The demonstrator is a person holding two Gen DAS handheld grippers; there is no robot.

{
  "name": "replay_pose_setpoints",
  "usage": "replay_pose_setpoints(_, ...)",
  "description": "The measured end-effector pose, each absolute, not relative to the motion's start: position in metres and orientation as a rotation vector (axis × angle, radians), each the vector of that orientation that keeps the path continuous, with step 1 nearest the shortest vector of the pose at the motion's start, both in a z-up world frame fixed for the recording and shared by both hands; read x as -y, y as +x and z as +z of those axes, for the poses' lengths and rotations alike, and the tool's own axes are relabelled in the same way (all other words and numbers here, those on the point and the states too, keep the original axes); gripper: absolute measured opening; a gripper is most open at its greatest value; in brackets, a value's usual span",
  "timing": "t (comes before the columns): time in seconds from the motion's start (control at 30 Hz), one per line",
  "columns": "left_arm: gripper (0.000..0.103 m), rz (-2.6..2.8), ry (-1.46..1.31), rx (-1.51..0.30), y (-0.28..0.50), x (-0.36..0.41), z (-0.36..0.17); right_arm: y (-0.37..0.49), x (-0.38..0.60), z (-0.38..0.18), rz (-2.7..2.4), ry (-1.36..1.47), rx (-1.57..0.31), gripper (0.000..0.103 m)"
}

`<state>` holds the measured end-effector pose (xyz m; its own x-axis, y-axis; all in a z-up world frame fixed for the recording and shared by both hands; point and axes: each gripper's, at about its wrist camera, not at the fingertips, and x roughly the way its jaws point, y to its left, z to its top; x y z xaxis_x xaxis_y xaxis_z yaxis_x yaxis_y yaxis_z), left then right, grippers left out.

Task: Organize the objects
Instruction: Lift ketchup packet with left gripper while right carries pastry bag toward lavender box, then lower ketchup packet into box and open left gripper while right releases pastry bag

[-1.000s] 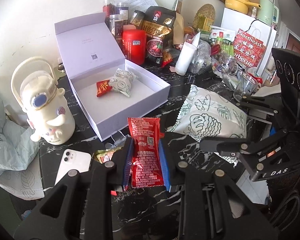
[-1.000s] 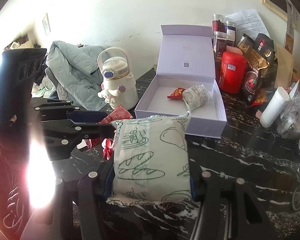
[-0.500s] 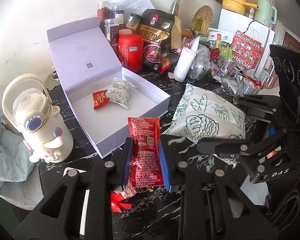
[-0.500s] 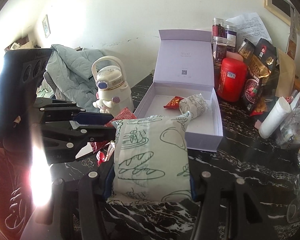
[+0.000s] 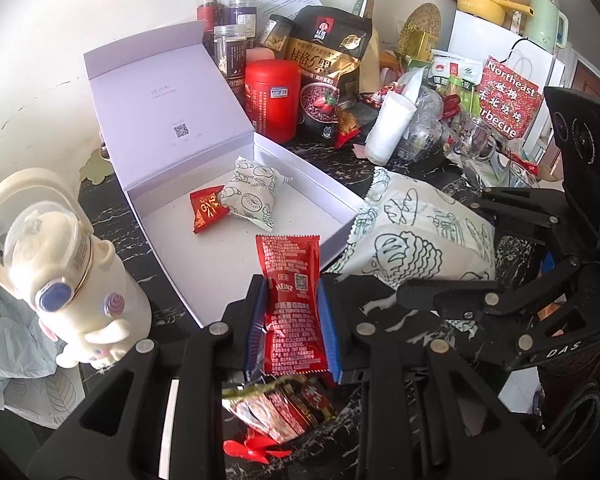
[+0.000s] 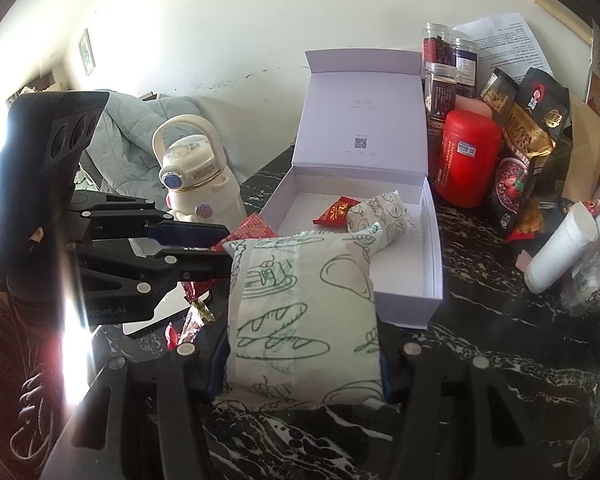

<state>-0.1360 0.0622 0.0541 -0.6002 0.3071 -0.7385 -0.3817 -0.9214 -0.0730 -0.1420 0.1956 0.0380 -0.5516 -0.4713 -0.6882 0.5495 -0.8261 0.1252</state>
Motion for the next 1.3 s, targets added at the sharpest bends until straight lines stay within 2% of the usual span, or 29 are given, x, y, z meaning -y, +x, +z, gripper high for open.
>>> replay_pose_setpoints(1.0, 0.024, 2.628, -1.192, -0.094, -0.257, -0.048, 0.028, -0.278, -0.197, 0.021, -2.319, 0.985, -0.163, 0.057)
replay_pose_setpoints(1.3, 0.025, 2.749, -1.204, -0.144, -0.276, -0.046, 0.031, -0.305, -0.194, 0.024, -2.299, 0.928, -0.091, 0.057)
